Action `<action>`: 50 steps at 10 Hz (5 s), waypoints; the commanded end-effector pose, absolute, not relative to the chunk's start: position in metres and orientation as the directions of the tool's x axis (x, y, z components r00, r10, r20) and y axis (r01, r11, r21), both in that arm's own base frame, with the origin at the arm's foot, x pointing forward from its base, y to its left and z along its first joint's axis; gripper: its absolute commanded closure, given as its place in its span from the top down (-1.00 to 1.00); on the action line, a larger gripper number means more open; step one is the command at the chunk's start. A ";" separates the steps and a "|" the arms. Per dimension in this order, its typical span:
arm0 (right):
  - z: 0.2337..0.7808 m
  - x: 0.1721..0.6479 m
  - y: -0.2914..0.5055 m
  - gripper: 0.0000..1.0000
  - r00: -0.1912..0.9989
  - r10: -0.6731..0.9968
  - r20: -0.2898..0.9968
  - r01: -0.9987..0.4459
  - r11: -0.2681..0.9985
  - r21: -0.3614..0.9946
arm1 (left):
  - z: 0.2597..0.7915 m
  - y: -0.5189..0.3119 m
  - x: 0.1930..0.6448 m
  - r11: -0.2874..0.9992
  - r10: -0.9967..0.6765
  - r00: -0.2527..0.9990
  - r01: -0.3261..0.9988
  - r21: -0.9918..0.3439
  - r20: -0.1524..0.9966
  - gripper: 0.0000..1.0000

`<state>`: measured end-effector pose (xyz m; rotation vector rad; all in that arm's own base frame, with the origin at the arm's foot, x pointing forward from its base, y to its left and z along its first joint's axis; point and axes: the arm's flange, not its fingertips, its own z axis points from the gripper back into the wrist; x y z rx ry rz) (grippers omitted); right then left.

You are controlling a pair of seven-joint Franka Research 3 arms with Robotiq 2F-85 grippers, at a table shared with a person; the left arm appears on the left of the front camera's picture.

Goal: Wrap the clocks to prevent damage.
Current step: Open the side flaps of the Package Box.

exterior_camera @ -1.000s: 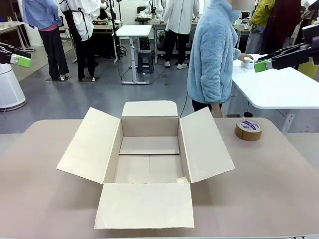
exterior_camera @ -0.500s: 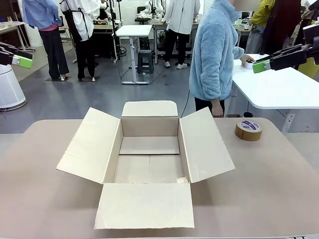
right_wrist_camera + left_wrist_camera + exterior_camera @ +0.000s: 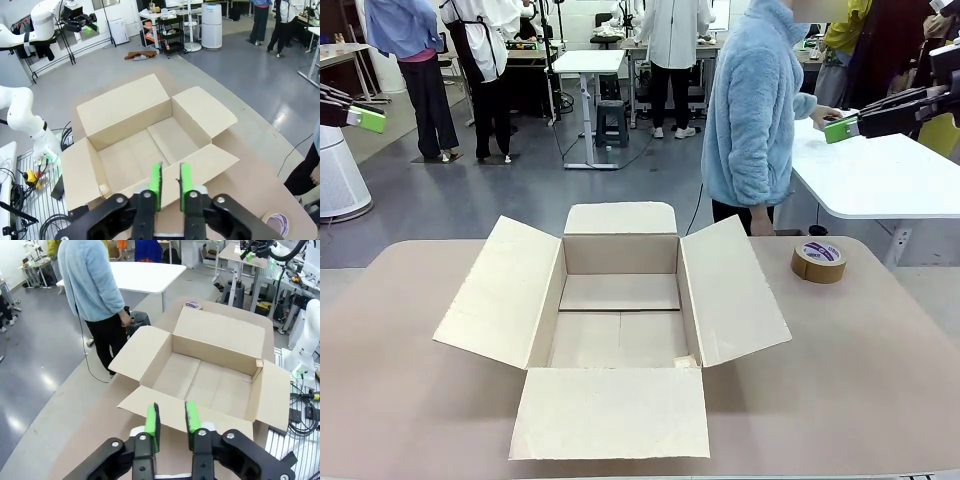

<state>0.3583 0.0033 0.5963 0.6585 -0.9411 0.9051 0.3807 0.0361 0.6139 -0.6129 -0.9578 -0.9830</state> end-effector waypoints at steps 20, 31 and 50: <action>0.526 0.391 0.213 -0.98 0.760 0.548 0.349 -0.632 0.748 0.201 | 0.577 -0.172 0.393 0.516 -0.831 0.467 0.850 0.107 0.301 -0.99; 0.468 0.386 0.229 -0.98 0.842 0.498 0.206 -0.529 0.836 0.143 | 0.519 -0.212 0.391 0.572 -0.819 0.553 0.808 0.145 0.153 -0.99; 0.364 0.409 0.213 -0.98 0.938 0.330 0.109 -0.328 0.944 -0.038 | 0.383 -0.206 0.431 0.878 -0.475 0.878 0.468 0.104 0.055 -0.99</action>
